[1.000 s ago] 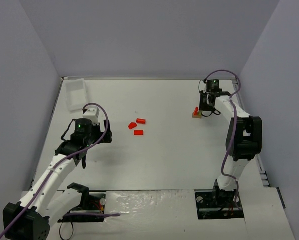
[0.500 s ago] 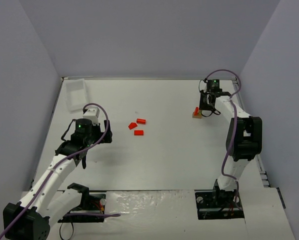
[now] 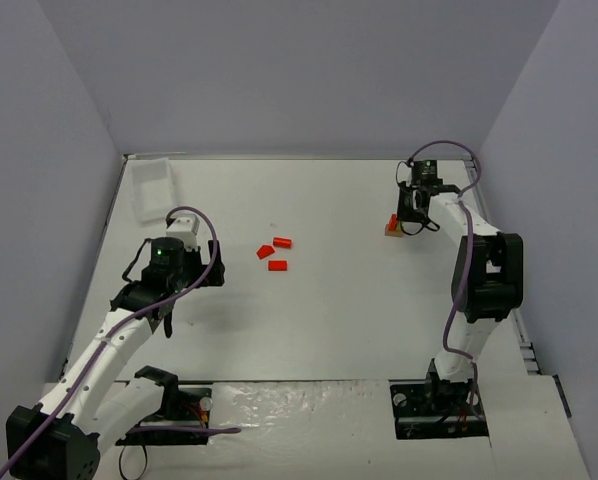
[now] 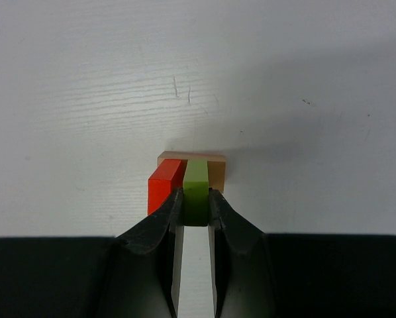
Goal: Build the wood block tower
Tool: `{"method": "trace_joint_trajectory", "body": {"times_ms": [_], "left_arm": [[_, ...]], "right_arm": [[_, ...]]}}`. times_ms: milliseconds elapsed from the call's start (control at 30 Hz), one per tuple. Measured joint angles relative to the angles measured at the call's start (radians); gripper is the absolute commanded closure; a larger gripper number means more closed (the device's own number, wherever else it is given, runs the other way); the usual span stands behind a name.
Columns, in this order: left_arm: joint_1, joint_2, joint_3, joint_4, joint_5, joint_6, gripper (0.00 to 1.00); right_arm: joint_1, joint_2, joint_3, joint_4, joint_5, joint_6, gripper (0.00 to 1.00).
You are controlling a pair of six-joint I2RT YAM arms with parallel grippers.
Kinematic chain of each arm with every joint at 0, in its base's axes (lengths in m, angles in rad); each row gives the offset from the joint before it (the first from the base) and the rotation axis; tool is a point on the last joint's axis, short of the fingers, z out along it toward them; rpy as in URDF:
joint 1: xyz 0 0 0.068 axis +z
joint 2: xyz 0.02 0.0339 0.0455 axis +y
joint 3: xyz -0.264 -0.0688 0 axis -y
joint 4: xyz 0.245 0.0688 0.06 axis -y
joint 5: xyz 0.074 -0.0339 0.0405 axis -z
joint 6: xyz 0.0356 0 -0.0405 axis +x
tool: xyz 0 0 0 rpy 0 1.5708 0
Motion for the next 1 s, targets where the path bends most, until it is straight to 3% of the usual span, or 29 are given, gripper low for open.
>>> {"method": "trace_joint_trajectory", "body": {"times_ms": [1000], "left_arm": [[0.0,0.0,0.0,0.0,0.003,0.0,0.03]], "right_arm": [[0.007,-0.032,-0.024,0.006,0.011,0.012,0.74]]}}
